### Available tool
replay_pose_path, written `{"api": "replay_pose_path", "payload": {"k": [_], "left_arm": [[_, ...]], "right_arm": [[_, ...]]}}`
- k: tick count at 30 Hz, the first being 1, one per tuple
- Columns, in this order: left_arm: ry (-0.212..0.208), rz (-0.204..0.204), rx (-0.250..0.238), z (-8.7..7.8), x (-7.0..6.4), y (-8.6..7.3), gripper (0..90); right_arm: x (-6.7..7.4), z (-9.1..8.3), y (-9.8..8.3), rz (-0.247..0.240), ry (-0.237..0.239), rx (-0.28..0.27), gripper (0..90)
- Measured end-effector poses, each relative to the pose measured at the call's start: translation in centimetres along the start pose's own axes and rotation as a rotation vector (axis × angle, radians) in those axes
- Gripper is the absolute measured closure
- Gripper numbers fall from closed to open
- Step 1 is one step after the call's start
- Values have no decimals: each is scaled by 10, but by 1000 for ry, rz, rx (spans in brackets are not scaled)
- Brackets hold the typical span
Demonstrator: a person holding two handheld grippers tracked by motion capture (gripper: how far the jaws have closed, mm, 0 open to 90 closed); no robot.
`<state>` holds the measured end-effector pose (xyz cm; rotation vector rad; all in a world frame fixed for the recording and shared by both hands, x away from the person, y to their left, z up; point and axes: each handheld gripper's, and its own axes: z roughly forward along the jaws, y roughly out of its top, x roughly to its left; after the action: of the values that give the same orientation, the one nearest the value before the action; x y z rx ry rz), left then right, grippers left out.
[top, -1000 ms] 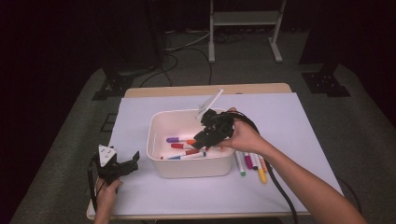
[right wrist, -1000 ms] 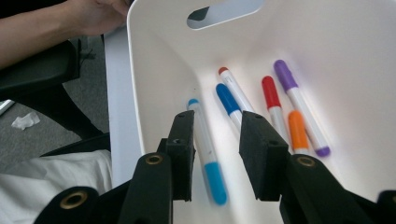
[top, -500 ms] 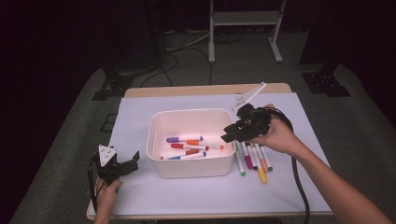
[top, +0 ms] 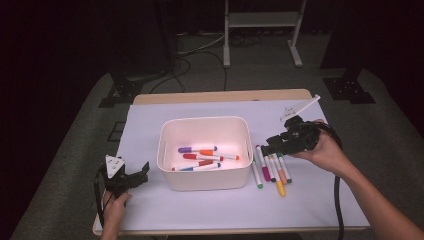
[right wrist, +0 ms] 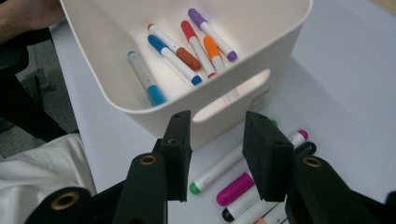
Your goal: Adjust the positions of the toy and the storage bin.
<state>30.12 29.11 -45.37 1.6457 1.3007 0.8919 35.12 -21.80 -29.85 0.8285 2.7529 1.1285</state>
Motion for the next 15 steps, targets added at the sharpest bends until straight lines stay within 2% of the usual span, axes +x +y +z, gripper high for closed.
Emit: {"api": "replay_pose_path", "payload": {"k": [5, 6, 7, 11, 13, 15], "left_arm": [[0, 3, 1, 0, 0, 0, 0], [1, 3, 0, 0, 0, 0, 0], [1, 3, 1, 0, 0, 0, 0], [0, 2, -1, 0, 0, 0, 0], [0, 2, 0, 0, 0, 0, 0], [0, 2, -1, 0, 0, 0, 0]], "right_arm": [[-12, 5, -22, 51, -3, 3, 607], [-12, 5, -22, 51, -3, 3, 607], [-17, 8, -30, 66, -13, 13, 601], [-25, 14, -42, 94, -22, 19, 594], [-32, 19, -54, 126, -38, 25, 587], [-35, 21, -59, 134, -38, 26, 586]]}}
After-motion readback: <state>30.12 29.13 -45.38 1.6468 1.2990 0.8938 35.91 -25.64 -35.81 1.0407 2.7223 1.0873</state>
